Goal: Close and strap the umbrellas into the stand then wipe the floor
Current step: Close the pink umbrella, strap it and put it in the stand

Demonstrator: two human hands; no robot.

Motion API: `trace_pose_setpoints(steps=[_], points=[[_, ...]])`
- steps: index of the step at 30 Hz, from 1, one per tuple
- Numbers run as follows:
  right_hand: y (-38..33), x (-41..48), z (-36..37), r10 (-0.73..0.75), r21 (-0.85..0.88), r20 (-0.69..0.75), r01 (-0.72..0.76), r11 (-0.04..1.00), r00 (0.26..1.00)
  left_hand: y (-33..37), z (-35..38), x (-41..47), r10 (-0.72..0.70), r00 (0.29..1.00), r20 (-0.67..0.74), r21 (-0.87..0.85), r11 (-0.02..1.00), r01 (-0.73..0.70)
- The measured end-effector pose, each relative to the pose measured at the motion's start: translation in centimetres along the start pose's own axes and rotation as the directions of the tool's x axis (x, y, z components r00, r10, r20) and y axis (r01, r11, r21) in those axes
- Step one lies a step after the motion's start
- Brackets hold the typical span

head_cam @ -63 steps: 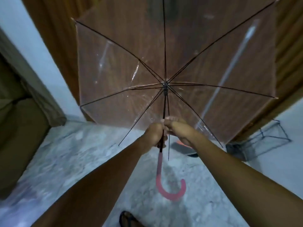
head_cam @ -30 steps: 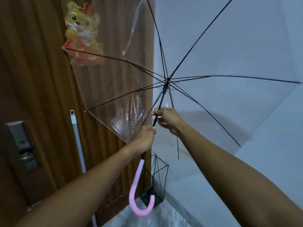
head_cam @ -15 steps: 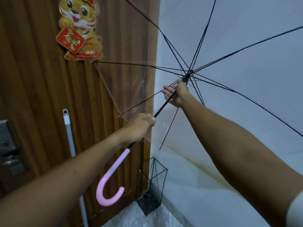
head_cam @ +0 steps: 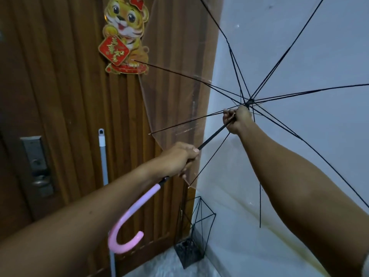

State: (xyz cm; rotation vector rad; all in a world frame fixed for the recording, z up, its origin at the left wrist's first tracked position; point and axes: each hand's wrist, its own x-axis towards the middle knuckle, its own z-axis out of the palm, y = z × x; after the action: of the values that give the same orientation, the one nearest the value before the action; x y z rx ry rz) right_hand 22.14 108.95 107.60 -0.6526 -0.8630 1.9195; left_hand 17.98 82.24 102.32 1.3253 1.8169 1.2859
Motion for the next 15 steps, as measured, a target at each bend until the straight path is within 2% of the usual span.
trace_pose_setpoints(steps=[4,10,13,15], points=[[1.5,-1.0,0.1,-0.011,0.102,0.035,0.008,0.995,0.999,-0.3,0.9,0.4,-0.046,0.997,-0.059,-0.063,0.997,0.042],[5.5,-4.4,0.2,0.127,0.229,0.203,-0.173,0.958,0.971,-0.8,2.8,2.7,-0.197,0.969,-0.150,-0.254,0.955,0.155],[7.2,-5.9,-0.9,0.262,0.254,0.379,-0.372,0.893,0.888,-1.2,3.5,3.3,-0.239,0.962,-0.129,-0.414,0.895,0.166],[7.7,-6.6,-1.4,0.306,0.233,0.469,-0.450,0.862,0.828,-1.5,4.0,3.5,-0.245,0.962,-0.122,-0.464,0.871,0.162]])
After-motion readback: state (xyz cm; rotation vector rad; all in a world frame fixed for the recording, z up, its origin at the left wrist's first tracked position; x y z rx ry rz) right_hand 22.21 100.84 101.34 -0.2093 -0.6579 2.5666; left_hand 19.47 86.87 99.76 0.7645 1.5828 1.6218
